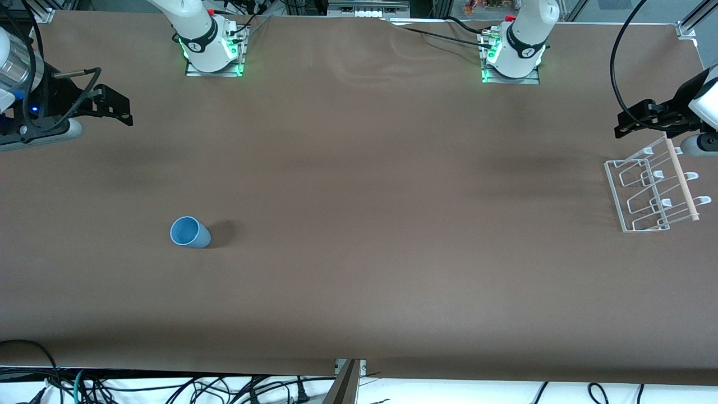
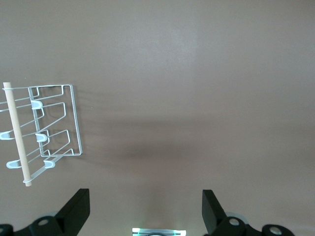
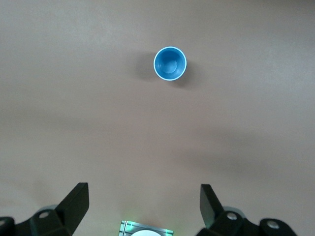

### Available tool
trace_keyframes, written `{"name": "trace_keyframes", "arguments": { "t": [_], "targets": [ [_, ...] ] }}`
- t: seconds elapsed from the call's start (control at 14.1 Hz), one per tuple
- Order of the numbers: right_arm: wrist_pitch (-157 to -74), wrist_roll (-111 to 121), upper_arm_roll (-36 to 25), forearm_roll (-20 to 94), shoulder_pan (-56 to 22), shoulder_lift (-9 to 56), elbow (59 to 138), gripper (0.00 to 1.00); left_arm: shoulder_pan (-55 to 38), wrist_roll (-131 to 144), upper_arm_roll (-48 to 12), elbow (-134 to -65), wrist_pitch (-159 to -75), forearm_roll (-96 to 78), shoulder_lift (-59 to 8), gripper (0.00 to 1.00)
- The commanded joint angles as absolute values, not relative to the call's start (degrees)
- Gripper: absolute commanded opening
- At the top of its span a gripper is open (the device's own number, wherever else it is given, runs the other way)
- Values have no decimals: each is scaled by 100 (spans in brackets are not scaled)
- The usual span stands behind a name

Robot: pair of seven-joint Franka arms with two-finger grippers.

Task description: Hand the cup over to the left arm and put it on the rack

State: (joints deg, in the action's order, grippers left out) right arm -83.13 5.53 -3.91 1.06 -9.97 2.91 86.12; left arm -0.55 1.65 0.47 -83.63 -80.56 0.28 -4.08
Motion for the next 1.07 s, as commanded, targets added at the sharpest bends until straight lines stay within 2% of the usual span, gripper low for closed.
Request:
{"name": "trace_keyframes", "arguments": {
  "t": [0.0,1.0],
  "targets": [
    [-8350,572,-281,18,-914,220,8596,100,-79,185,26,-8209,-7989,123,-466,100],
    [-8350,659,-299,-53,-897,290,8525,100,-79,176,35,-8209,-7989,114,-475,100]
  ]
}}
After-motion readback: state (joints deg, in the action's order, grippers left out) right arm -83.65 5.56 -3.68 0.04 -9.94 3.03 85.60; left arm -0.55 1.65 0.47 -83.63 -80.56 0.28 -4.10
